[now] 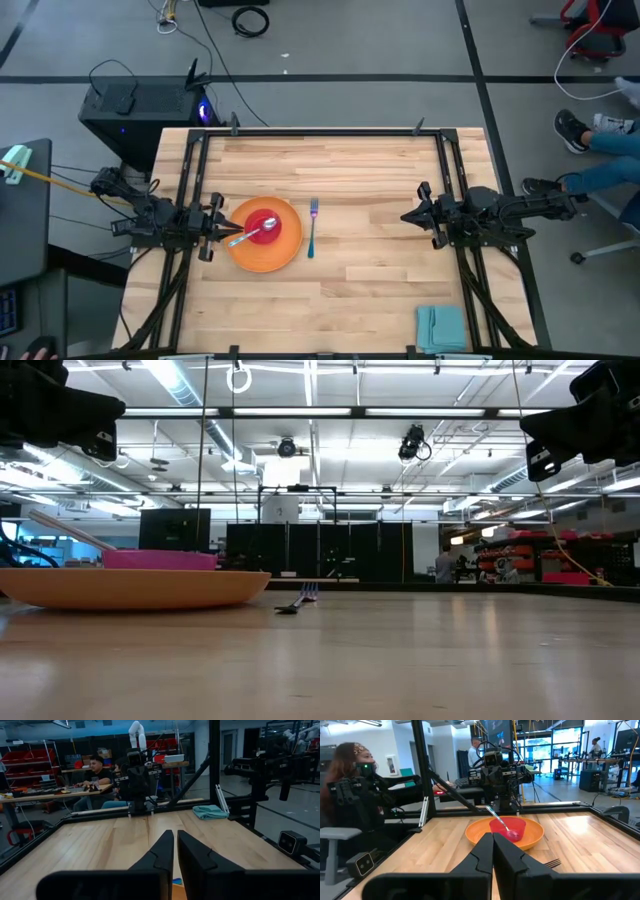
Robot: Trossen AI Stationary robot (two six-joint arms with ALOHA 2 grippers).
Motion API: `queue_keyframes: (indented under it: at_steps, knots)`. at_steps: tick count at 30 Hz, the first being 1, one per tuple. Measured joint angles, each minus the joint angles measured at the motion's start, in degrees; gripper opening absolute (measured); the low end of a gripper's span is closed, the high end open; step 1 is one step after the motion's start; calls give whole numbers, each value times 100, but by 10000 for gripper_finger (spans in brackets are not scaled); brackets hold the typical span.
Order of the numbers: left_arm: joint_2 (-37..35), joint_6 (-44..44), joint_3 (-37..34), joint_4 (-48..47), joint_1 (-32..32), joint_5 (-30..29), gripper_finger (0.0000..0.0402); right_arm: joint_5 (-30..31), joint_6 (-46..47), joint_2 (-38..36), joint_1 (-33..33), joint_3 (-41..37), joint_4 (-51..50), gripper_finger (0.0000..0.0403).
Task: Set table place
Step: Return to Home Position
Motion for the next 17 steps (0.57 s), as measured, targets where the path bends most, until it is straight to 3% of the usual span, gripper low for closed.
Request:
queue_keyframes:
  at_steps: [17]
  knots:
    - [0,0,0,0,2,0,28,1,0,0,2,1,0,13]
